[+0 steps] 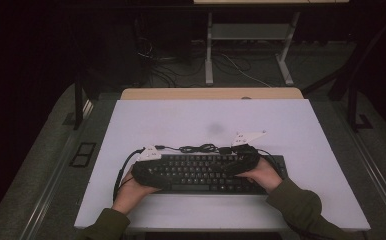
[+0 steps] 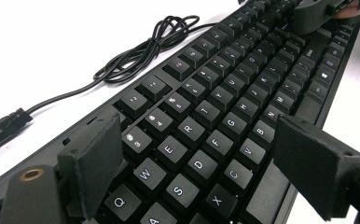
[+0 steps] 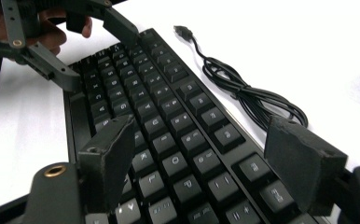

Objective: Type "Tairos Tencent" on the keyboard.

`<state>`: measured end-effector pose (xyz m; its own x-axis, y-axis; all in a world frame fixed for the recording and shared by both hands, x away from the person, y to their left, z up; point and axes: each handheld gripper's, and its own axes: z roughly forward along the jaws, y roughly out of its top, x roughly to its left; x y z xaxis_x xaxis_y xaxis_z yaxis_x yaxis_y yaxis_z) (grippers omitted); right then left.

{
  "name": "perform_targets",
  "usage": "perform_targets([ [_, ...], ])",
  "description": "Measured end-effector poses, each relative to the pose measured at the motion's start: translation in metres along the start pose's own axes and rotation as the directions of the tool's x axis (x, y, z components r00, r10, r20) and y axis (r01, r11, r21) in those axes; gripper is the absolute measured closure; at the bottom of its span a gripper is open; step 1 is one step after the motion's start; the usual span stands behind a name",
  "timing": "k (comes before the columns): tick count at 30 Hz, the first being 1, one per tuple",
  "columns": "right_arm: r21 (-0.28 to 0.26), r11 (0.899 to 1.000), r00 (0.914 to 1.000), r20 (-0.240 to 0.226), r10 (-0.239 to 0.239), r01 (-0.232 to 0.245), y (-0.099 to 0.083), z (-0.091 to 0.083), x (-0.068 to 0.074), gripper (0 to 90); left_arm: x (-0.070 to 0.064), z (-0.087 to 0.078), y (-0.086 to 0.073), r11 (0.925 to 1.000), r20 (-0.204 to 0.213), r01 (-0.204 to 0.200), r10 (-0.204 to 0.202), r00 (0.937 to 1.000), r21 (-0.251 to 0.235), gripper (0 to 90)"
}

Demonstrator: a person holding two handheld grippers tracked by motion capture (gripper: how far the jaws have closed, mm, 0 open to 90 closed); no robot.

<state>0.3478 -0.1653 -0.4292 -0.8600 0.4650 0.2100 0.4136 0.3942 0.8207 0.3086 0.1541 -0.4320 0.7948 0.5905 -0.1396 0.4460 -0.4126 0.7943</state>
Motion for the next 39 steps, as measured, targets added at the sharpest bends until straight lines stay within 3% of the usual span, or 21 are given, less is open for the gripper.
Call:
perform_targets([
  [10, -0.007, 1.000, 1.0000, 0.001, -0.002, 0.002, 0.003, 0.008, 0.002, 22.8, 0.002, -0.003, 0.000, 0.9997, -0.008, 0.005, -0.005, 1.0000, -0.023, 23.0],
  [19, -0.001, 1.000, 1.0000, -0.002, 0.001, -0.001, 0.002, 0.010, 0.003, 22.4, 0.007, -0.008, -0.002, 0.9994, -0.030, 0.002, -0.003, 0.9996, -0.034, 50.1],
  [30, 0.005, 1.000, 1.0000, -0.001, -0.008, 0.008, 0.002, 0.011, 0.004, 22.4, 0.009, -0.004, 0.001, 0.9999, -0.008, 0.005, -0.006, 1.0000, -0.010, 84.7],
  [39, 0.010, 1.000, 0.9999, -0.003, -0.011, 0.011, 0.002, 0.012, 0.006, 22.4, 0.010, 0.003, 0.003, 0.9999, -0.003, 0.006, -0.006, 1.0000, 0.012, 89.1],
])
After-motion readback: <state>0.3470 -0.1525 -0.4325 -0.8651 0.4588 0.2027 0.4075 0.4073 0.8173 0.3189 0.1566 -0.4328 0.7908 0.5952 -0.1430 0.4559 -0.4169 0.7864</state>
